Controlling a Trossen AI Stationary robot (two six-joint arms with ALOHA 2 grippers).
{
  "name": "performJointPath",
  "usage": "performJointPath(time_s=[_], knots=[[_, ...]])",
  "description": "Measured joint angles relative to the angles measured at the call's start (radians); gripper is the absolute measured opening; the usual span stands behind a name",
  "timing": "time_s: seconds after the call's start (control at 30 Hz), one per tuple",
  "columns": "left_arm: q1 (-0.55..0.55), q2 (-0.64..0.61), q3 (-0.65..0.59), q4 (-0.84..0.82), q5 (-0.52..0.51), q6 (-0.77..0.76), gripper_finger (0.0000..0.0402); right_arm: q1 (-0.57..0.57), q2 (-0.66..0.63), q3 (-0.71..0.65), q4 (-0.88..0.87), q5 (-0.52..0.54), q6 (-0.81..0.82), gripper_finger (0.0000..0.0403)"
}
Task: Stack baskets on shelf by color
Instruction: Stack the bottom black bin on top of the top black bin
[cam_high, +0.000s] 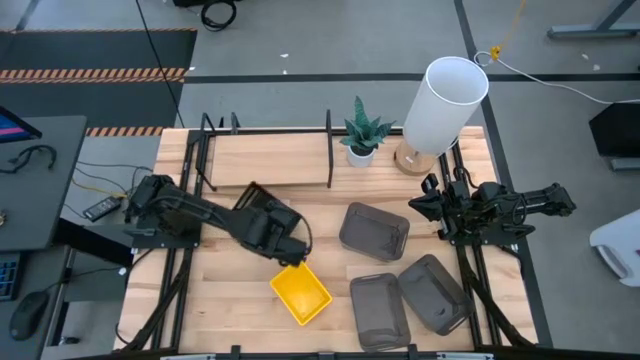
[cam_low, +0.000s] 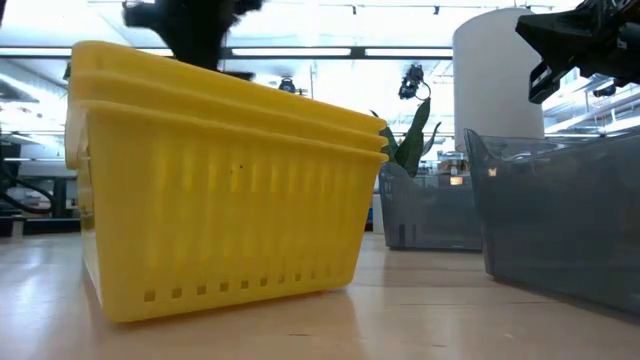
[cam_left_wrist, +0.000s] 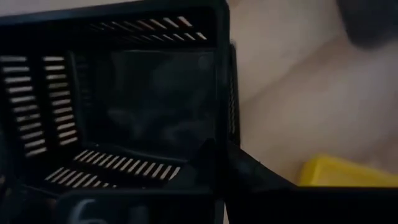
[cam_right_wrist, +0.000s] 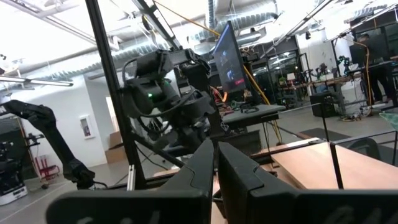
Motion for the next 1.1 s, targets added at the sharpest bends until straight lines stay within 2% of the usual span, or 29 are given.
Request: performJointPath(time_s=[0.3, 0.6, 0.8, 0.9, 1.1], knots=[[0.075, 0.076, -0.001, 0.040, -0.015, 0.098, 0.0013, 0.000, 0.000, 0.000, 0.000, 0.001, 0.000, 0.0027], [0.084, 0.188, -0.001, 0.064, 0.128, 0.152, 0.0013, 0.000, 0.000, 0.000, -0.001, 0.003, 0.000, 0.0027], [0.085, 0.218, -0.001, 0.072, 0.154, 0.167, 0.0016, 0.000, 0.000, 0.000, -0.001, 0.003, 0.000, 0.0027], [0.085, 0.217, -0.001, 0.077, 0.155, 0.167, 0.0034, 0.000, 0.000, 0.000, -0.001, 0.003, 0.000, 0.0027], [0.085, 0.210, 0.031, 0.010, 0.163, 0.173, 0.0111, 0.000, 0.000, 0.000, -0.001, 0.003, 0.000, 0.0027]])
